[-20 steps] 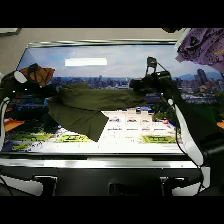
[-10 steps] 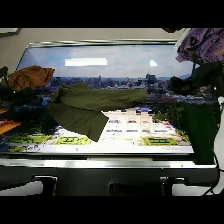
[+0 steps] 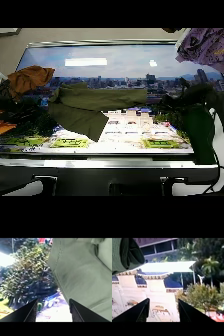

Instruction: Fold the clothes and pants, and hang the long-sleeved shirts on hangers.

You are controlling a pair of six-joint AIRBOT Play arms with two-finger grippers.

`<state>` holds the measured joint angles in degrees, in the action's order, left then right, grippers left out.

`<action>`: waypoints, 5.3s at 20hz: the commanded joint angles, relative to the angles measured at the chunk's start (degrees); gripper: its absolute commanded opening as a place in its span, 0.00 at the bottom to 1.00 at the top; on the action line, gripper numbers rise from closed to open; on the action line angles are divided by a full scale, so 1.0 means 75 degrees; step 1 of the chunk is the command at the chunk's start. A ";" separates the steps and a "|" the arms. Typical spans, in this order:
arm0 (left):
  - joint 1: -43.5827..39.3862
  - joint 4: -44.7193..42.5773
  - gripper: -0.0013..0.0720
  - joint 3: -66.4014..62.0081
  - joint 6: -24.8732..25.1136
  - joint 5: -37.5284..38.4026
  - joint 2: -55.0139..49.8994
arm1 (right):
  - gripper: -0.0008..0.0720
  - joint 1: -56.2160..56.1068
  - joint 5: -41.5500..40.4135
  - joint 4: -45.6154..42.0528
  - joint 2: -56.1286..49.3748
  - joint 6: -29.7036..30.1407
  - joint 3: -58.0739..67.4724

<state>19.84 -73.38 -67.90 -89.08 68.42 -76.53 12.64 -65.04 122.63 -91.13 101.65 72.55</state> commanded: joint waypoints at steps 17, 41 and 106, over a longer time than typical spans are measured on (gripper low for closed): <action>0.0012 0.0047 0.64 0.0067 -0.0067 -0.0041 0.0009 | 0.59 -0.1571 0.2445 0.0816 -0.0746 -0.0239 -0.0201; -0.1754 0.2617 0.64 0.3908 -0.0627 -0.1227 0.0729 | 0.05 -0.1950 0.1501 -0.0321 -0.0204 -0.1419 0.0490; -0.0149 -0.0003 0.74 -0.3672 -0.0338 0.0941 -0.2037 | 0.60 0.0224 -0.2241 -0.0915 -0.0930 -0.0513 0.3255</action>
<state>14.24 -76.12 -99.18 -92.79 72.10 -97.54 8.34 -76.77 113.40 -103.07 91.77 101.43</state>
